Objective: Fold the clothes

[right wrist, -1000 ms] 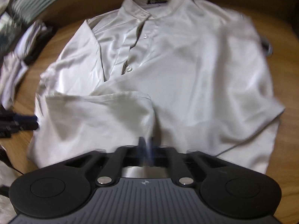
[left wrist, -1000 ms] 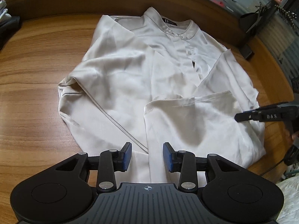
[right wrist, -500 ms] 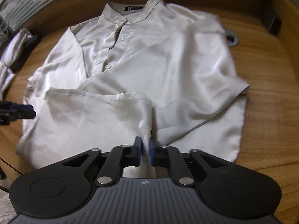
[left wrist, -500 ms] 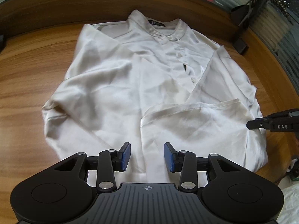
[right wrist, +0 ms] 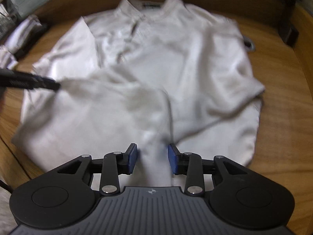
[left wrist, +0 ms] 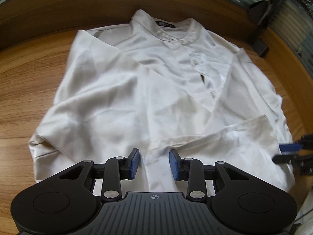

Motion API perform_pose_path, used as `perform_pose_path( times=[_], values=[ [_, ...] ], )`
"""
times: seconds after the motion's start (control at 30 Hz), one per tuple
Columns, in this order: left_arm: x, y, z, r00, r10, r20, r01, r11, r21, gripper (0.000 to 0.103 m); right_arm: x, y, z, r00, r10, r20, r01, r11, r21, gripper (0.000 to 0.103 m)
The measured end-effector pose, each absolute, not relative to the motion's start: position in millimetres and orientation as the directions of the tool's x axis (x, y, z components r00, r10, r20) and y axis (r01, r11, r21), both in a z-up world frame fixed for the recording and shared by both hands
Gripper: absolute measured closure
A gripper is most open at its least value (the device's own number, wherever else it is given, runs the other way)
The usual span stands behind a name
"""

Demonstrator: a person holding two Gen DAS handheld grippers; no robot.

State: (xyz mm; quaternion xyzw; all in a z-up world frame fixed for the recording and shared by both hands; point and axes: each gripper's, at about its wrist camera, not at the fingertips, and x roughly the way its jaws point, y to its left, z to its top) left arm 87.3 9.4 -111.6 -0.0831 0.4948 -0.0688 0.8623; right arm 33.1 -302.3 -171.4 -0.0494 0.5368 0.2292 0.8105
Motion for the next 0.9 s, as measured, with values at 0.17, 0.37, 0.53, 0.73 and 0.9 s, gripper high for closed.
perform_pose_path(
  times=[0.17,0.37,0.53,0.73,0.9],
  values=[
    [69.2,19.9,-92.4,0.535,-0.217,-0.816,0.064,0.974,-0.217,0.057,17.6,-323.2,-150.9,0.373,0.364,-0.853,-0.466,0.869,0.166,0.046],
    [21.9,21.1,-80.5,0.519,-0.253,-0.816,0.172,0.967,-0.190,0.052,-13.0,-346.8,-141.6,0.352,0.393,-0.849,-0.575,0.807,0.135,0.038],
    [-21.3,8.2,-86.2,0.491,-0.247,-0.835,0.275,0.954,-0.120,0.045,-42.9,-346.9,-149.1,0.331,0.370,-0.868,-0.654,0.753,0.071,0.034],
    [-48.9,-18.0,-103.2,0.468,-0.189,-0.863,0.367,0.930,-0.005,0.045,-76.5,-325.8,-158.9,0.384,0.298,-0.874,-0.746,0.658,-0.104,0.033],
    [-59.6,-33.4,-115.8,0.470,-0.132,-0.873,0.392,0.917,0.073,0.044,-96.2,-302.6,-169.5,0.460,0.243,-0.854,-0.802,0.526,-0.282,0.033]
  ],
)
